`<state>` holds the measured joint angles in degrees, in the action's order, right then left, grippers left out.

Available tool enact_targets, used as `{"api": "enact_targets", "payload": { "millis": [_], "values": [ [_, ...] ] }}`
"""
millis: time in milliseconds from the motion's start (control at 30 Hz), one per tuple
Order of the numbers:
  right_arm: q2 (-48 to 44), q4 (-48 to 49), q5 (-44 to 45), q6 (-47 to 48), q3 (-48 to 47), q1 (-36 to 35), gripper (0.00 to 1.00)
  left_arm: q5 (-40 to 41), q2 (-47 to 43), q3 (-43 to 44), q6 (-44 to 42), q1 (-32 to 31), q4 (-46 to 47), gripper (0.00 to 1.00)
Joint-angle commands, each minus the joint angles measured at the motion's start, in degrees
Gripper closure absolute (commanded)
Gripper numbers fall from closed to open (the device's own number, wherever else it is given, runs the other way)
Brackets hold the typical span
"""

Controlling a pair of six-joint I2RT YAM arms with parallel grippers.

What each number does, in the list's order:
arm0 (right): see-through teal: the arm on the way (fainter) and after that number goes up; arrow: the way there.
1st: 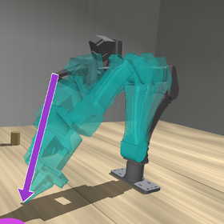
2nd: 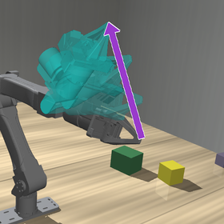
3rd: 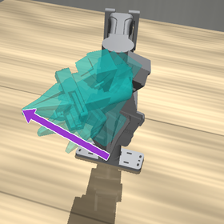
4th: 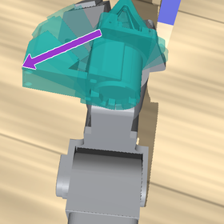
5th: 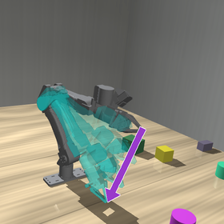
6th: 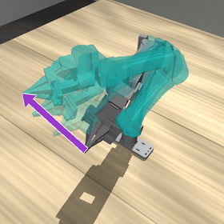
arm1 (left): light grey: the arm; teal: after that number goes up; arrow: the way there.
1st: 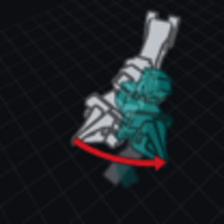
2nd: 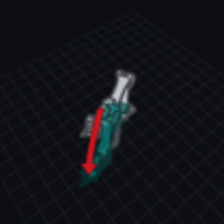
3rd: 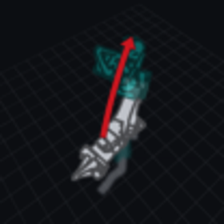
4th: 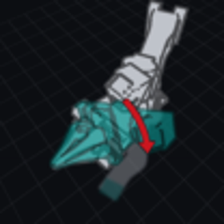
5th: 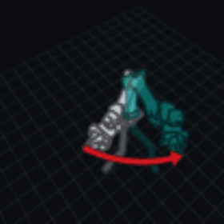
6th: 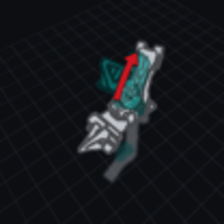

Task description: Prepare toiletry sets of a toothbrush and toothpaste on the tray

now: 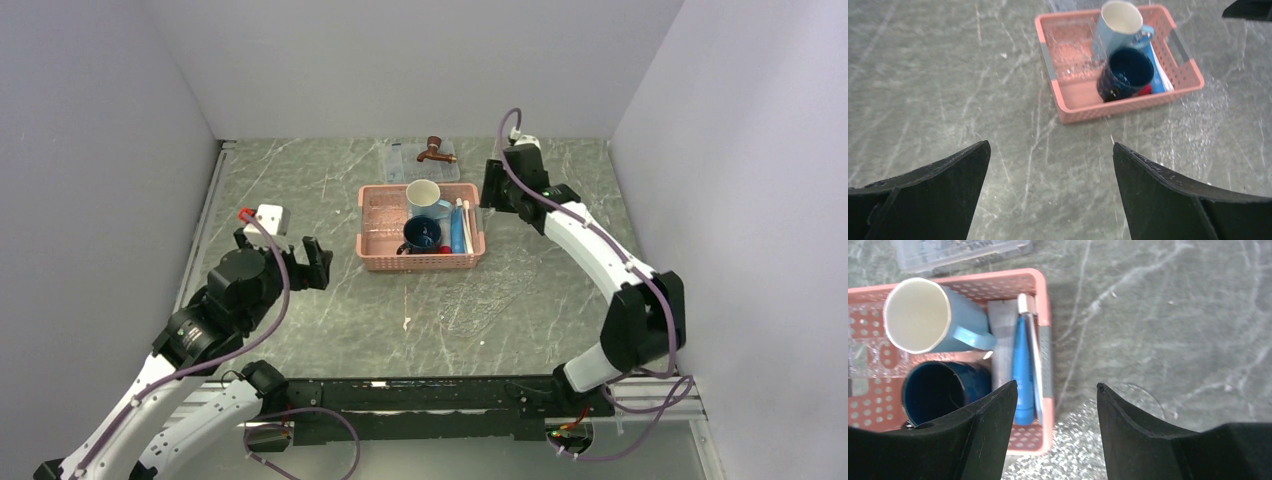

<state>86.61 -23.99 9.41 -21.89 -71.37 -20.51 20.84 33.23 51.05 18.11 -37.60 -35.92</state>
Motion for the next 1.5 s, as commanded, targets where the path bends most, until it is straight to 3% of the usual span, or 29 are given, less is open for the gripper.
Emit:
{"api": "enact_targets", "payload": {
  "millis": [0, 200, 367, 900, 1467],
  "values": [
    [-6.3, -2.6, 2.9, 1.7, 4.7, 1.9, 0.38, -6.5, 2.5, 1.5, 3.6, -0.2, -3.0, 0.01],
    [-10.4, -1.5, 3.8, 1.2, 12.3, 5.0, 0.38, -16.5, 3.5, -2.4, 6.6, -0.1, -2.5, 0.01],
    [-7.7, 0.7, 2.2, -0.1, 15.2, 7.3, 0.38, -23.3, 3.7, -5.7, 11.6, -0.1, -1.8, 0.01],
    [9.3, 4.5, -3.5, -1.5, 9.7, 11.2, 0.35, -31.5, 2.3, -23.0, 21.4, -0.2, 7.2, 0.01],
    [15.1, 5.2, -0.9, -3.4, 8.4, 11.2, 0.32, -32.2, 1.0, -26.5, 21.2, -0.2, 7.7, 0.01]
  ]
}}
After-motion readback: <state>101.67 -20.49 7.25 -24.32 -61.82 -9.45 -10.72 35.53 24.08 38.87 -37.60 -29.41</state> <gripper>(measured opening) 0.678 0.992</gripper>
